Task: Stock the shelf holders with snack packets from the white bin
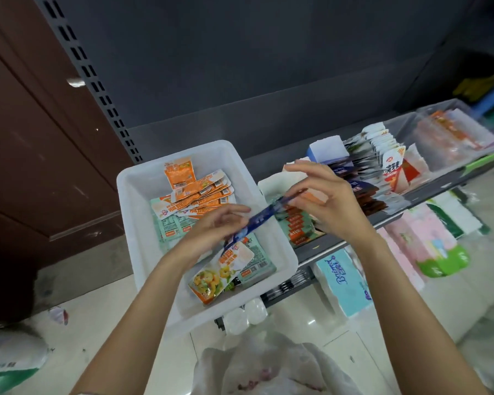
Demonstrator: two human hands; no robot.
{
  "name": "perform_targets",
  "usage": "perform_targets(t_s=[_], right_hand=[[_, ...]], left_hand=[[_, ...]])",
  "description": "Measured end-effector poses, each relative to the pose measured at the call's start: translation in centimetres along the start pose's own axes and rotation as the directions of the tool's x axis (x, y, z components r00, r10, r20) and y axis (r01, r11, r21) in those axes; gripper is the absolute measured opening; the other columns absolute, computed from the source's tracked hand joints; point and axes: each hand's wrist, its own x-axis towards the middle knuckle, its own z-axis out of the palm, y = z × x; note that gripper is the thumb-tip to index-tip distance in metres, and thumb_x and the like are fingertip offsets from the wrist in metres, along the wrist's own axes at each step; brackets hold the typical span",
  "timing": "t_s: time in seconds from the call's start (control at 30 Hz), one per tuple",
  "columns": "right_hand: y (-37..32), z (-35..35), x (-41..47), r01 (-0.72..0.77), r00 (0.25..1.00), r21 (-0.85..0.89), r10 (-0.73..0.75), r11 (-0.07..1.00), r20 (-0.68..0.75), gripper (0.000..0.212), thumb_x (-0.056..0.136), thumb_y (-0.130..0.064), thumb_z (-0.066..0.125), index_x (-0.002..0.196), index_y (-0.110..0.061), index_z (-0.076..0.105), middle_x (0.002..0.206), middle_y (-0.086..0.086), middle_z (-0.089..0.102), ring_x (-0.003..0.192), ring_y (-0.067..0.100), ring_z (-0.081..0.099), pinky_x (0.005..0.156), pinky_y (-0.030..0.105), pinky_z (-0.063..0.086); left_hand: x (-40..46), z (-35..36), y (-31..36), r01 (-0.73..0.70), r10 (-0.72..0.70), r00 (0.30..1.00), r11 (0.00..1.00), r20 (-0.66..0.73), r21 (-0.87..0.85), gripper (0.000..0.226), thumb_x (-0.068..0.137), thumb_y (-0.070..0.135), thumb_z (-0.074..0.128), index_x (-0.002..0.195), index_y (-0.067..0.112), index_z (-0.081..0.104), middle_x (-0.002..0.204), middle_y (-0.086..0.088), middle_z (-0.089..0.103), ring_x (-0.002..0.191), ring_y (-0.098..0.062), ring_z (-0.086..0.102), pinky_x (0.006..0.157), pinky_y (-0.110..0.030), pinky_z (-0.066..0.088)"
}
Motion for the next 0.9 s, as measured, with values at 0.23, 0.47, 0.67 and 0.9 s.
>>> perform_targets(t_s=[0.23,0.47,0.67,0.9], right_hand=[[1.8,-6.2,-0.2,-0.053,0.993,-0.474,-0.004,0.879,-0.118,0.036,0.09,-0.047,0.05,0.096,-0.012,0.06,0.08,0.003,0.07,0.069,0.022,0.064,0.054,0.034,0.049],[6.0,-12.9,2.9,-0.043,0.899,-0.356,-0.119,0.933,-0.421,0.021,0.096,-0.027,0.055,0.107,-0.012,0.065,0.092,-0.003,0.069,0.077,0.007,0.06,0.069,0.02,0.046],[13.0,-15.8,5.0,0.008,0.956,-0.301,-0.096,0.954,-0.277,0.019,0.096,-0.017,0.054,0.11,-0.013,0.066,0.105,0.0,0.07,0.092,0.014,0.066,0.081,0.029,0.053],[16.3,-14.0,5.4,0.136,0.976,-0.406,-0.192,0.904,-0.1,0.019,0.094,-0.018,0.056,0.106,-0.015,0.069,0.09,0.003,0.072,0.074,0.02,0.068,0.063,0.029,0.055]], left_hand=[[5.2,5.0,5.2,-0.177,0.153,0.982,0.95,0.112,0.258,0.015,0.093,0.029,0.054,0.103,0.023,0.062,0.096,0.013,0.068,0.085,0.007,0.062,0.07,-0.008,0.047],[14.4,10.6,10.2,-0.441,0.691,0.717,0.553,-0.094,0.706,0.018,0.081,0.025,0.068,0.099,0.021,0.071,0.091,0.007,0.069,0.078,-0.009,0.063,0.071,-0.034,0.052],[20.4,13.8,9.2,-0.304,0.69,0.711,0.479,-0.139,0.823,0.017,0.082,0.02,0.069,0.098,0.022,0.072,0.09,0.004,0.069,0.076,-0.015,0.064,0.065,-0.036,0.053],[21.6,14.7,5.0,-0.096,0.613,0.73,0.529,-0.302,0.843,0.014,0.083,0.019,0.068,0.096,0.017,0.072,0.089,0.001,0.069,0.074,-0.018,0.064,0.061,-0.035,0.053]])
